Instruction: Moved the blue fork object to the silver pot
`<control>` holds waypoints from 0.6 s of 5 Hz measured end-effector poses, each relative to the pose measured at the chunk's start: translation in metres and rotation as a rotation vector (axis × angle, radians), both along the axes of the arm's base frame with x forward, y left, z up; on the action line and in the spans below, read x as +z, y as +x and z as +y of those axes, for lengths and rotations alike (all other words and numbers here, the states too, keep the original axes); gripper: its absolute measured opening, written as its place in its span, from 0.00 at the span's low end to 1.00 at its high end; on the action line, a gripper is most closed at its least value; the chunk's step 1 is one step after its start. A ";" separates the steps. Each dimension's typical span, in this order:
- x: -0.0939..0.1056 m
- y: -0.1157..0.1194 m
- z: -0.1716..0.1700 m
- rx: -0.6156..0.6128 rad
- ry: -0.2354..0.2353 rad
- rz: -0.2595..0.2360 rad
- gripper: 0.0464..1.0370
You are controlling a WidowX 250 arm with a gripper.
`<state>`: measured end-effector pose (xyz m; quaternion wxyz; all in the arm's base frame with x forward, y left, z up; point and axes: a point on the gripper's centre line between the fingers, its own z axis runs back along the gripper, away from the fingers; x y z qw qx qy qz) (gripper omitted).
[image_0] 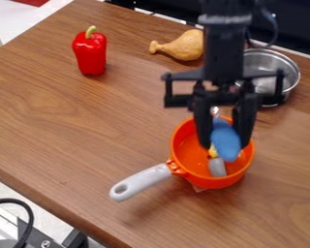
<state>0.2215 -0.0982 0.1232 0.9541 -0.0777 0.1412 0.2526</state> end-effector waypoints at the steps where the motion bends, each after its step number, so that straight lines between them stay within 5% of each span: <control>1: -0.006 0.022 -0.003 0.052 0.011 -0.040 0.36; 3: -0.009 0.067 -0.015 0.133 0.007 -0.177 0.36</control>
